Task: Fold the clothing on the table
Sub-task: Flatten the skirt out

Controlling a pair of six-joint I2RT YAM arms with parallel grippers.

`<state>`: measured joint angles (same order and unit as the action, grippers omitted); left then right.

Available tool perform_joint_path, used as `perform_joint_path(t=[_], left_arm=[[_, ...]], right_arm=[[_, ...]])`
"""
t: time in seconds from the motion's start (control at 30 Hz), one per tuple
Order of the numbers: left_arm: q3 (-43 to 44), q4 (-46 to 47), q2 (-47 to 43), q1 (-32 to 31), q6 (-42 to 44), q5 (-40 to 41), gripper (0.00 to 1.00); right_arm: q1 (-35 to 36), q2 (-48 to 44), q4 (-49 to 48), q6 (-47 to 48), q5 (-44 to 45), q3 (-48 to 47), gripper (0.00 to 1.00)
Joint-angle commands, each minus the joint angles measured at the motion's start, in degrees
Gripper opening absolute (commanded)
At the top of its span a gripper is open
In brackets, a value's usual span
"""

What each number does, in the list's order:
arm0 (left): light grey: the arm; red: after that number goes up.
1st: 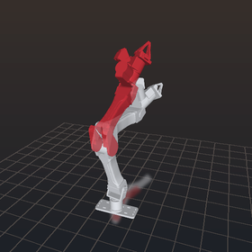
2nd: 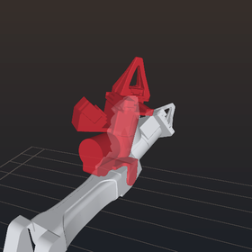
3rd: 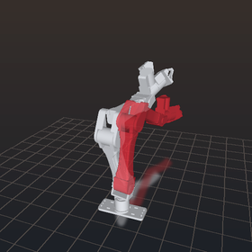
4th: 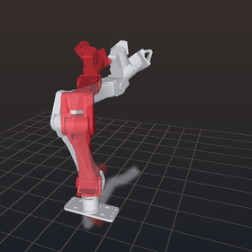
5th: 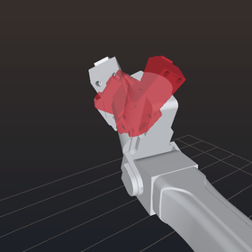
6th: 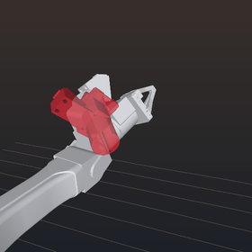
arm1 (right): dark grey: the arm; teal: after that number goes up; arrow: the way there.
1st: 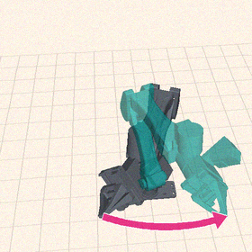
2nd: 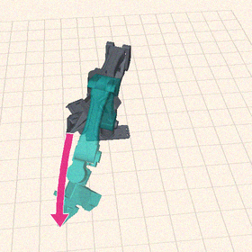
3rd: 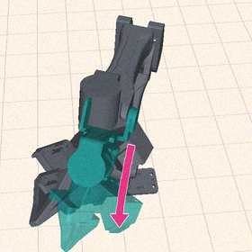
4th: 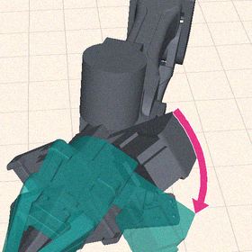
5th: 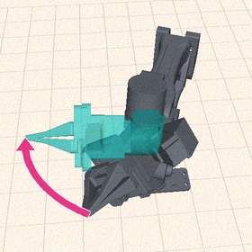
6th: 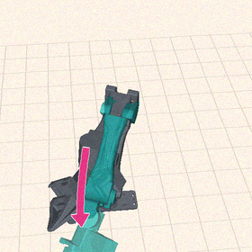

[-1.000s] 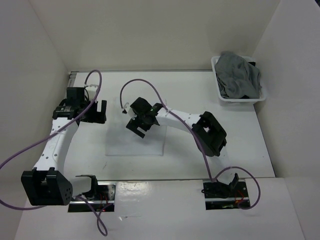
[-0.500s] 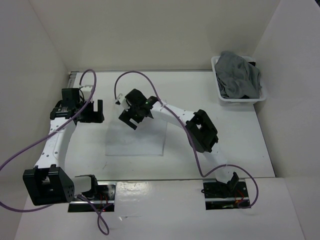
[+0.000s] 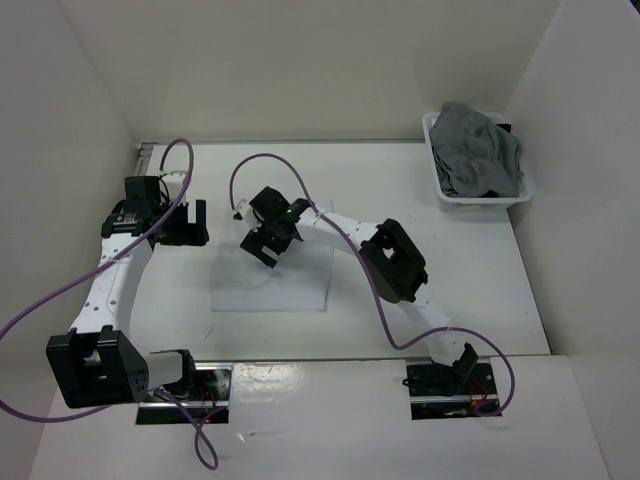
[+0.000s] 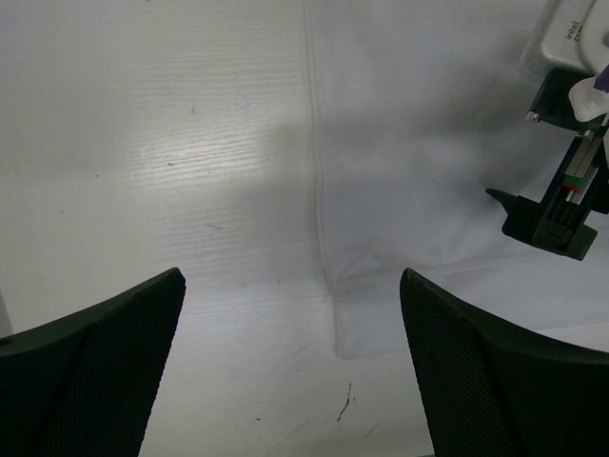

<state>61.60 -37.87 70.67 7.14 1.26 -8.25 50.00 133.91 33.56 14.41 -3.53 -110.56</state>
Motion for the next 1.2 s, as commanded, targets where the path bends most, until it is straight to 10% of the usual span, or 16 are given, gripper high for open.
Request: perform_joint_path(t=[0.0,1.17], left_arm=[[-0.17,1.39,0.17,0.16,-0.11,-1.5,1.0],[-0.17,0.87,1.22,0.16,0.41,-2.56,1.0]], right_arm=[[0.1,-0.58,-0.08,0.53,-0.25,0.17,0.99],[-1.48,-5.14,4.23,8.17,-5.88,16.51,0.99]])
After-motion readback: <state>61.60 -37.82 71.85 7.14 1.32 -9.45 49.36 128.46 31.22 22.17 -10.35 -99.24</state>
